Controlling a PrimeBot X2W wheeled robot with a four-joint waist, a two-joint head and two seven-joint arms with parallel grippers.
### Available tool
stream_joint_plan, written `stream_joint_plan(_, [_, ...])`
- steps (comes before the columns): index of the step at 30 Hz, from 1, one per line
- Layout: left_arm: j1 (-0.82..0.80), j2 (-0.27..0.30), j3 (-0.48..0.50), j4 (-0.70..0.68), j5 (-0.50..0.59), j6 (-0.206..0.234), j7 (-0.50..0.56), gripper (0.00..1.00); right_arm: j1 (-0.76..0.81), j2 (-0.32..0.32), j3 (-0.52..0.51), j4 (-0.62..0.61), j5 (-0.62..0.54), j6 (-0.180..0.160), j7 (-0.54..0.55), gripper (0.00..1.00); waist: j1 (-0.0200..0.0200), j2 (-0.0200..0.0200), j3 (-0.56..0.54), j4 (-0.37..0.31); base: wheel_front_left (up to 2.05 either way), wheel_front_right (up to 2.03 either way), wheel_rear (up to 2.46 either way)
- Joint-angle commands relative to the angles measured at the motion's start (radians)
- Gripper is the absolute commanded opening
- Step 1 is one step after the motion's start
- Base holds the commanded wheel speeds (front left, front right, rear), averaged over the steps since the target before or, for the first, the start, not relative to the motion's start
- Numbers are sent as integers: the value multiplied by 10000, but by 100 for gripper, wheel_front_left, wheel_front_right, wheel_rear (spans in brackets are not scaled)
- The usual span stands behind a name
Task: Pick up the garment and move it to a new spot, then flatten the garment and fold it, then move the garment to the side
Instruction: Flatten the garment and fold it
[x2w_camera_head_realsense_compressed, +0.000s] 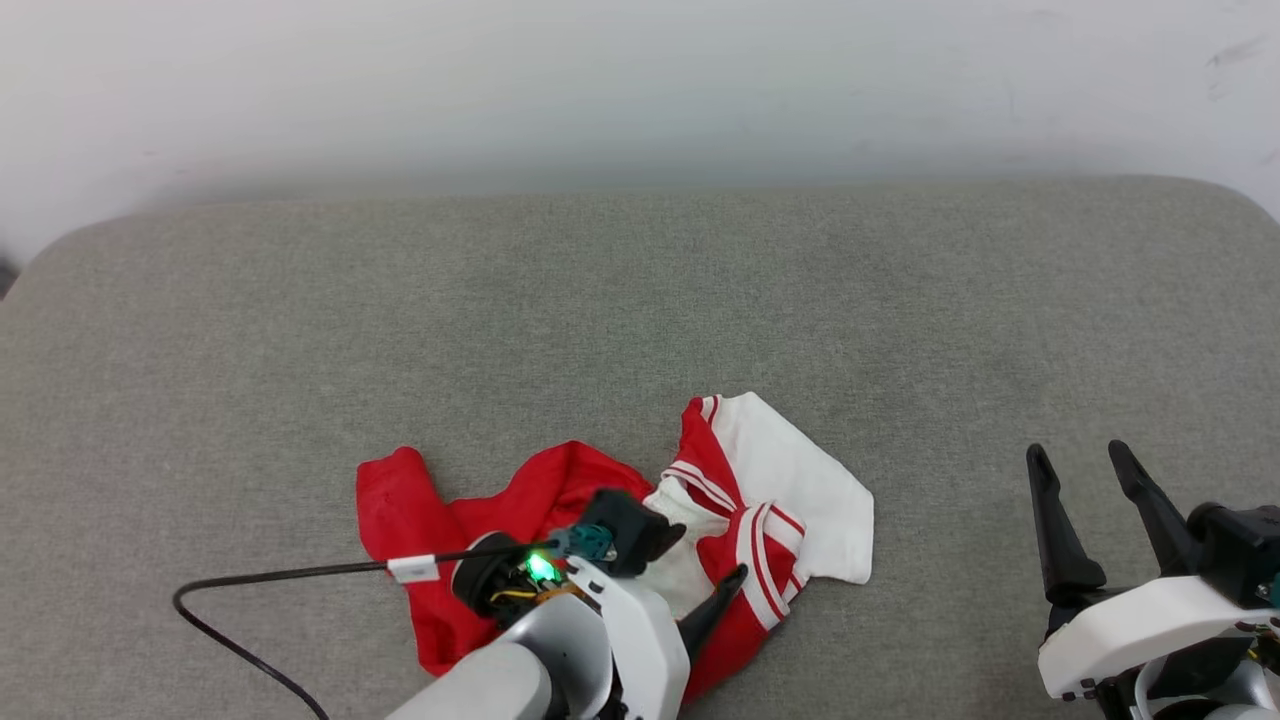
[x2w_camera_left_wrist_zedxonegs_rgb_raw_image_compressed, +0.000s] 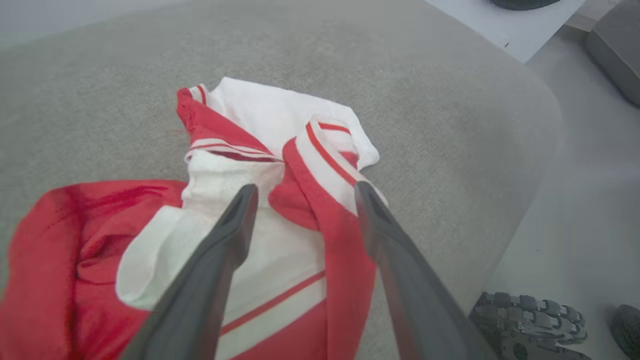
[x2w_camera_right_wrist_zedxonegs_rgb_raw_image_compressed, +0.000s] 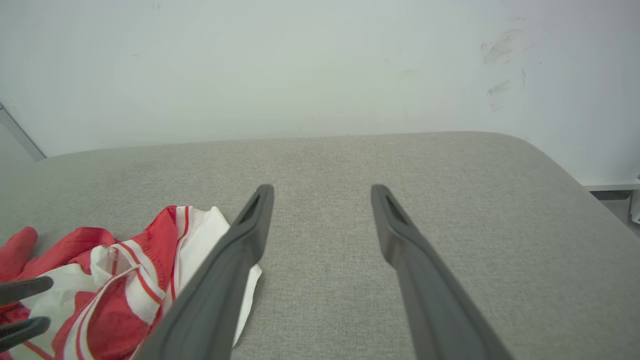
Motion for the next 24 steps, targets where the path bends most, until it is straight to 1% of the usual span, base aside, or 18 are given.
stream_joint_plan(1, [-132,86,103,-66,58,62,-74,100,78,8,6,-62,-12,-7,-7,100,0,-1,-37,33,0,0,0])
stream_joint_plan(4, [-258,336,419,-262,-68,238,-41,100,111,9,26,-67,18,-7,12,100,0,-1,-91,64,0,0,0])
stream_joint_plan(7, [-539,689,616,-279,-193,271,438,100,55,9,84,-69,60,-7,9,100,0,-1,-11,39,0,0,0])
stream_joint_plan(11, [-895,1112,622,-81,-533,54,1514,100,-71,8,137,-18,90,-7,-7,100,0,-1,209,-79,0,0,0])
stream_joint_plan(15, [-1102,1324,464,136,-913,-261,2498,100,-191,8,142,68,128,-7,-60,100,0,-1,398,-249,0,0,0])
stream_joint_plan(18, [-1130,1389,350,233,-1154,-421,3024,100,-216,8,146,141,187,-7,-125,100,0,-1,471,-355,0,0,0])
stream_joint_plan(19, [-1159,1418,352,228,-1162,-434,3068,68,-207,9,147,167,198,-7,-153,100,0,-1,482,-386,0,0,0])
stream_joint_plan(20, [-1176,1430,357,227,-1176,-424,3085,33,-201,9,132,193,222,-7,-154,100,0,-1,487,-410,0,0,0])
stream_joint_plan(21, [-1165,1428,355,227,-1193,-425,3079,0,-196,9,124,218,224,-7,-178,100,0,-1,491,-430,0,0,0])
stream_joint_plan(24, [-1237,1461,408,195,-1053,-401,2844,0,-195,9,94,282,219,-7,-216,100,0,-1,479,-438,0,0,0])
